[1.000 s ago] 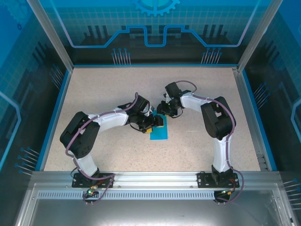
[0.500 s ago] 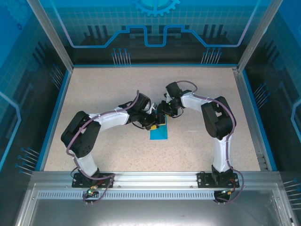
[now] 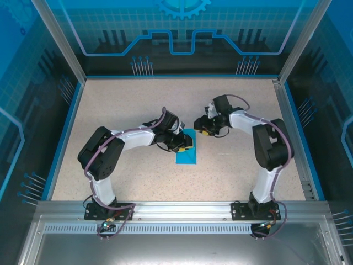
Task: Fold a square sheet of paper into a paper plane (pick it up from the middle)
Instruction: Fold the triangle a second time at the center of the table.
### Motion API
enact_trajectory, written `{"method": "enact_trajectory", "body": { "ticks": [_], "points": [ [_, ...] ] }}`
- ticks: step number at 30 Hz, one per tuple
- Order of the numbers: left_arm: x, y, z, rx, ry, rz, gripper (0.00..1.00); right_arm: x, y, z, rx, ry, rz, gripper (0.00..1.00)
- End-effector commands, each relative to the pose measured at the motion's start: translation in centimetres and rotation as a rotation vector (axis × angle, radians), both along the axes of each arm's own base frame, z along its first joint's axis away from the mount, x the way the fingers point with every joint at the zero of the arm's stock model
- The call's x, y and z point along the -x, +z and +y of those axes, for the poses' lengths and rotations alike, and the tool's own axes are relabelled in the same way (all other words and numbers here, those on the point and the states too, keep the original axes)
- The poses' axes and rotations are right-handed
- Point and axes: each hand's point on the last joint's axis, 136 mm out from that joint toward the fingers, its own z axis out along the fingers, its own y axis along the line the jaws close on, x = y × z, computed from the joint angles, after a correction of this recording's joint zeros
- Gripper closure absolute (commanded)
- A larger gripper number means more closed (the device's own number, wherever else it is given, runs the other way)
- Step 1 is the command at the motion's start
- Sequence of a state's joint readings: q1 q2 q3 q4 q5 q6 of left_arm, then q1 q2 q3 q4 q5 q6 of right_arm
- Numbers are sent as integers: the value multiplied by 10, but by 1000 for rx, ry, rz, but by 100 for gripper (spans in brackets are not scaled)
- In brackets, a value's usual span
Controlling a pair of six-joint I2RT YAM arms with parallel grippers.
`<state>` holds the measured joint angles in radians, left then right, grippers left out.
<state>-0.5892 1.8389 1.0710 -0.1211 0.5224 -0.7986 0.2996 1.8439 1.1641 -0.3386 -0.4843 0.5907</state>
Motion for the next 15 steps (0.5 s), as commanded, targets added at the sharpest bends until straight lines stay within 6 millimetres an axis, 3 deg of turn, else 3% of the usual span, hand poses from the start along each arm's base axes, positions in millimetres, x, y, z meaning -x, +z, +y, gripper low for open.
{"method": "enact_trajectory", "body": {
  "ticks": [1,8,15],
  "points": [
    [-9,0,-3,-5,7,-24,66,27,16,2,-37,90,-46,53],
    [-13,-6,-2,-20,21,-19,72,74,13,0,-18,149,-31,55],
    [-13,-7,2,-38,36,-21,74,89,-4,20,0,230,15,58]
  ]
}}
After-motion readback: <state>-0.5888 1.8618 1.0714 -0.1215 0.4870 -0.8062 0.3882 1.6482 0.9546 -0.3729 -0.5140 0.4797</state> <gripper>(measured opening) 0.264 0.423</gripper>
